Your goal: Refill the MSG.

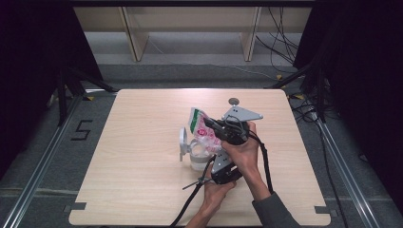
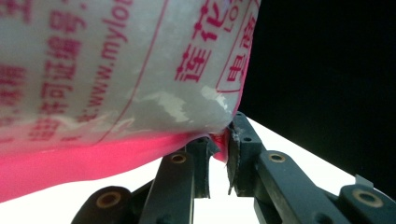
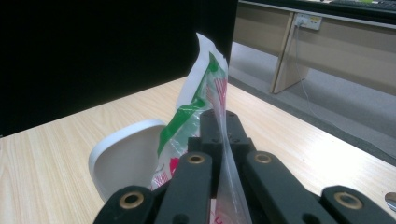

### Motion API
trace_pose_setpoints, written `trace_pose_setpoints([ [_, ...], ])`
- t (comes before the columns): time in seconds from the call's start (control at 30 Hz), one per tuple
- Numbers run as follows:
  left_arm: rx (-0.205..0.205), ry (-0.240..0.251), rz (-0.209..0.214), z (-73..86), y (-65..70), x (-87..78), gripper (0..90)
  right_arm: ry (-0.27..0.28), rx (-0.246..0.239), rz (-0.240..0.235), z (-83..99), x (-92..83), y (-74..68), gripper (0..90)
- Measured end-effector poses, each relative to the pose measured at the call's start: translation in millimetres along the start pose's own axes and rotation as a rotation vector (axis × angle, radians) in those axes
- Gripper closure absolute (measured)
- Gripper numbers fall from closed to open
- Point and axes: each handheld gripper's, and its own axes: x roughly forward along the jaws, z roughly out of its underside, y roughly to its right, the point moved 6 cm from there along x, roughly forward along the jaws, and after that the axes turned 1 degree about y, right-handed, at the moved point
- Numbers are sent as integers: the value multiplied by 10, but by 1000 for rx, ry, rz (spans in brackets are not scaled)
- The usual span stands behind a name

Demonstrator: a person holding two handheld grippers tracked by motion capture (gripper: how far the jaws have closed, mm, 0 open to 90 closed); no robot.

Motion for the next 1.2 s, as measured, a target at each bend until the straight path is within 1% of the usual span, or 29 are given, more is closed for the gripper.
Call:
trace_pose_setpoints([
  [0.03,1,-6,-4,1,-1,-5,800,-3,11,-4,2,2,-10,900],
  [0.07,0,-1,5,1,0,1,799,-1,1,0,-1,0,-2,900],
  [0.1,0,-1,4,1,-1,2,799,-3,17,-3,4,1,-11,900],
  [0.2,-1,2,1,-2,1,6,799,-9,13,10,7,-4,-3,900],
  [0.23,0,-9,-7,-2,-1,-2,799,-8,15,10,5,-4,-3,900],
  [0.27,0,-7,-5,-3,-1,0,799,-5,23,-3,3,-1,-14,900],
  [0.3,0,-8,-7,-4,0,-3,799,-2,14,-5,-1,1,-10,900],
  [0.33,1,-8,-7,-4,0,-4,799,-8,10,6,0,-9,-3,900],
  [0.37,1,-8,-7,-5,1,-5,799,4,9,12,-5,-2,-2,900],
  [0.4,1,-7,-7,-6,1,-5,800,-7,4,7,-2,-7,-2,900],
  [0.5,0,-2,-2,-8,0,-1,799,-7,3,9,-2,-4,-4,900],
  [0.67,0,-5,-7,-14,-4,-2,799,-4,7,2,-8,-2,-12,900],
  [0.7,0,-3,-8,-15,-4,0,799,0,-3,-1,-12,1,-6,900],
  [0.73,0,-1,-7,-15,-5,1,799,-2,-8,8,-11,0,5,900],
  [0.77,0,-2,-8,-16,-6,1,799,-8,5,3,-8,-8,-3,900],
  [0.8,-1,3,-3,-17,-5,4,799,-4,-6,1,-12,-6,3,900],
  [0.83,-1,7,5,-19,-4,7,799,-4,-2,2,-14,-8,1,900],
  [0.9,-3,8,5,-22,-3,5,799,-2,-6,-3,-17,-2,-2,900],
  [0.93,-5,12,2,-24,-3,8,799,-2,-5,-3,-18,-1,-5,900],
  [1.0,-1,-2,-7,-23,-9,-4,799,0,-2,-4,-21,0,-8,900],
  [1.03,-3,12,4,-27,-7,8,799,-1,0,-2,-21,0,-9,900],
  [1.07,-1,-2,-8,-24,-9,-3,799,-2,-1,-2,-21,-1,-6,900],
  [1.2,-2,-1,-7,-25,-8,-1,799,-2,-3,1,-21,1,0,900],
])
